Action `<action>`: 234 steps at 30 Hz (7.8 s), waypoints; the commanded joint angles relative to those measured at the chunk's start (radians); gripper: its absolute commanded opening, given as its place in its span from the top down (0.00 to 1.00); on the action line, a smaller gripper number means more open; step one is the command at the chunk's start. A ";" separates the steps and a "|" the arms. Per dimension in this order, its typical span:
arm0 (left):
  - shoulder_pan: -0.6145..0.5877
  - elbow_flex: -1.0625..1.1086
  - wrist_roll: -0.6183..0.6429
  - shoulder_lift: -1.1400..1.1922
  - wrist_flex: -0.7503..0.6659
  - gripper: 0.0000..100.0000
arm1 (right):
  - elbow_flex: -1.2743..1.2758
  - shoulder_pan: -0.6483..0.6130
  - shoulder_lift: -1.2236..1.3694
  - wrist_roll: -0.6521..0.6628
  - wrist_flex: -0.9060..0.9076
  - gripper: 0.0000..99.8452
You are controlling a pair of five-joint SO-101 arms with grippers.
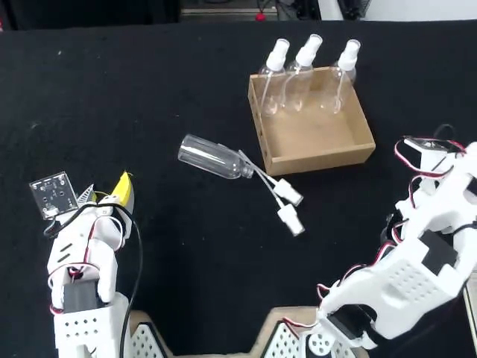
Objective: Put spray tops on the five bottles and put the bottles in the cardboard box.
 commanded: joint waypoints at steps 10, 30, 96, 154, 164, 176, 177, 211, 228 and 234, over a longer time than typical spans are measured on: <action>-0.002 0.021 -0.008 -0.014 -0.018 0.77 | 0.105 -0.011 -0.012 -0.015 -0.140 0.91; -0.005 0.021 -0.008 -0.014 -0.018 0.77 | -0.045 -0.169 -0.004 -0.017 -0.195 0.71; -0.002 0.021 -0.008 -0.014 -0.018 0.77 | -0.504 0.063 0.302 0.046 0.180 0.73; -0.002 0.021 -0.008 -0.014 -0.018 0.77 | -0.618 -0.144 0.291 -0.198 0.178 0.99; -0.001 0.021 -0.008 -0.014 -0.023 0.77 | -0.493 0.037 0.288 -0.175 -0.009 0.99; -0.001 0.021 -0.008 -0.014 -0.018 0.77 | -0.575 -0.034 0.242 -0.204 0.143 0.73; -0.001 0.021 -0.008 -0.014 -0.018 0.77 | -0.591 -0.028 0.226 -0.226 0.150 0.73; -0.001 0.021 -0.008 -0.014 -0.020 0.77 | 0.147 0.094 -0.272 -0.393 -0.241 0.73; -0.001 0.021 -0.008 -0.014 -0.020 0.77 | 0.048 0.031 -0.028 -0.534 -0.275 0.73; -0.001 0.021 -0.008 -0.014 -0.021 0.77 | -0.025 0.035 -0.001 -0.534 -0.249 0.90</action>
